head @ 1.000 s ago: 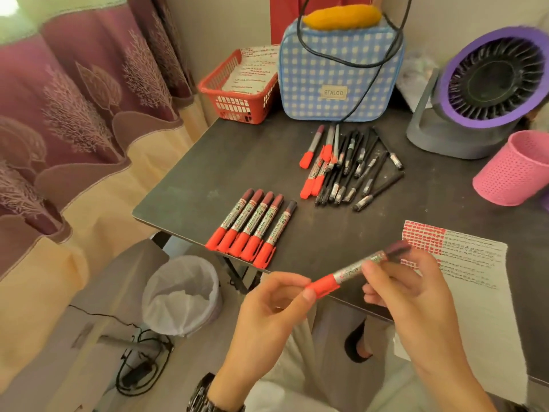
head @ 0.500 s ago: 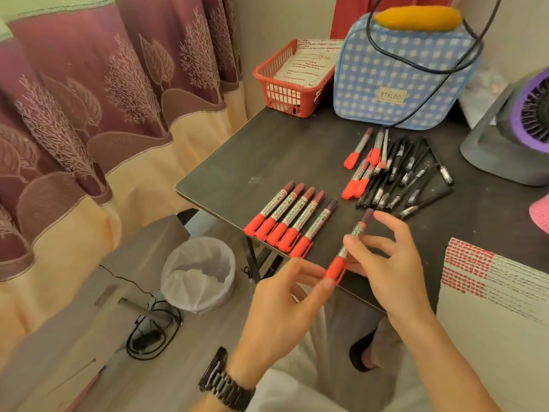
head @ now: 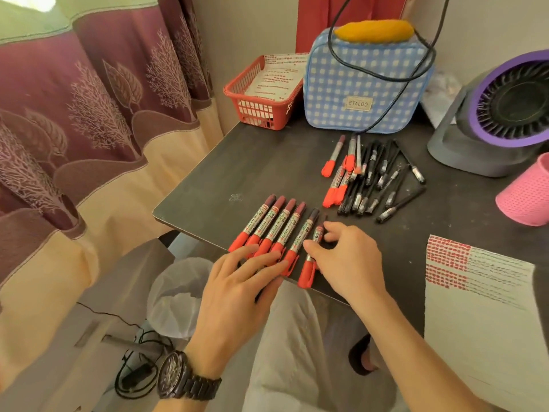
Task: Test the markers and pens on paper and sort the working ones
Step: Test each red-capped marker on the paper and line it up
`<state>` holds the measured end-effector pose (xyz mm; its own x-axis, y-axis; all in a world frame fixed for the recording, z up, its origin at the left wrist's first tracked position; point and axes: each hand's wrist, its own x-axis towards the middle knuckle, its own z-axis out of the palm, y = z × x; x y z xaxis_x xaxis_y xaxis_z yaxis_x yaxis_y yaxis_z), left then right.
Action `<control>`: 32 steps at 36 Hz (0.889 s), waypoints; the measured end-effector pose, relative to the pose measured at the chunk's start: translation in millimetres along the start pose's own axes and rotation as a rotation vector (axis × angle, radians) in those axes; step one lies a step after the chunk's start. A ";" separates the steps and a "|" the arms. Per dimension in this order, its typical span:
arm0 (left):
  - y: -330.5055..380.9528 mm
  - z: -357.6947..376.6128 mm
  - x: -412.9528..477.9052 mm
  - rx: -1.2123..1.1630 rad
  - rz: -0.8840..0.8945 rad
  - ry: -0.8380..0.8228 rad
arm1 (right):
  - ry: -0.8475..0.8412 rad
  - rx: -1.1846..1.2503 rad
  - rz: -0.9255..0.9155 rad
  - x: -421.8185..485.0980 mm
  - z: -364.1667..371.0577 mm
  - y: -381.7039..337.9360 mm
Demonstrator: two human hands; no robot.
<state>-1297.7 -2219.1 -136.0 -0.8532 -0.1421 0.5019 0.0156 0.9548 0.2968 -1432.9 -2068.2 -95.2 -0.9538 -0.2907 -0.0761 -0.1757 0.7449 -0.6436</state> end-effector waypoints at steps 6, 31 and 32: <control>-1.3 1.4 -1.4 -0.032 0.021 0.024 | 0.023 -0.051 0.024 -3.4 3.7 1.5; 1.7 6.0 4.6 -0.064 -0.033 0.043 | 0.049 0.103 0.078 -4.8 21.7 -0.6; 1.7 5.9 4.5 -0.061 -0.038 0.041 | 0.048 0.112 0.079 -5.2 22.0 -0.8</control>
<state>-1304.6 -2216.6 -138.0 -0.8318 -0.1894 0.5218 0.0169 0.9310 0.3648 -1422.4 -2080.5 -111.1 -0.9747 -0.2025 -0.0950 -0.0737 0.6917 -0.7184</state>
